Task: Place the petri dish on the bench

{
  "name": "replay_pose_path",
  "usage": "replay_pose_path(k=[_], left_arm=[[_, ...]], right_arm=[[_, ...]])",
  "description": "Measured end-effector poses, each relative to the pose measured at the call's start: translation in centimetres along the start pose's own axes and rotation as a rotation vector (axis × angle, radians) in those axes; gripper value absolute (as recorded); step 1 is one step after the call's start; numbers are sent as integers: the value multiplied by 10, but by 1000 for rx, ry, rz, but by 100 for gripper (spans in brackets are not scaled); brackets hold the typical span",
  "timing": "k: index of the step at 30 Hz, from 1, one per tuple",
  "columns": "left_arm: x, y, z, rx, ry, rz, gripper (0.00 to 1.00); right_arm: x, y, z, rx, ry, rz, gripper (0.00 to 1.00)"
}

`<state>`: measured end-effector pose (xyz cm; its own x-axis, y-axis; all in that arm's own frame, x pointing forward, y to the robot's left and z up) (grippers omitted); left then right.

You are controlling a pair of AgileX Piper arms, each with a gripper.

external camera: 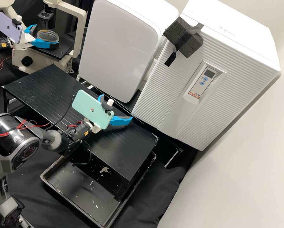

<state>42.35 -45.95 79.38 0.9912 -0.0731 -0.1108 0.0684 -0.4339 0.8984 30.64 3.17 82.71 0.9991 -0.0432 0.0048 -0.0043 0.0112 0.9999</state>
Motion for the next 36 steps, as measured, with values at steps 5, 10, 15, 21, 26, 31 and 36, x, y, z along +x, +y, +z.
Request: replay_pose_path(k=[5,10,15,21,26,31,36], left_arm=[[0,0,0,5,0,-2,100],[0,-1,0,37,2,-6,100],[0,-1,1,79,15,-3,100],[0,-1,1,81,30,-3,100],[0,-1,1,77,28,-3,0],[0,-2,2,63,21,-6,0],[0,-2,2,60,18,-7,0]], right_arm=[[0,0,0,0,0,0,100],[0,0,0,0,0,0,100],[0,0,0,0,0,0,100],[0,0,0,0,0,0,100],[0,0,0,0,0,0,100],[0,0,0,0,0,0,100],[0,0,0,0,0,0,100]])
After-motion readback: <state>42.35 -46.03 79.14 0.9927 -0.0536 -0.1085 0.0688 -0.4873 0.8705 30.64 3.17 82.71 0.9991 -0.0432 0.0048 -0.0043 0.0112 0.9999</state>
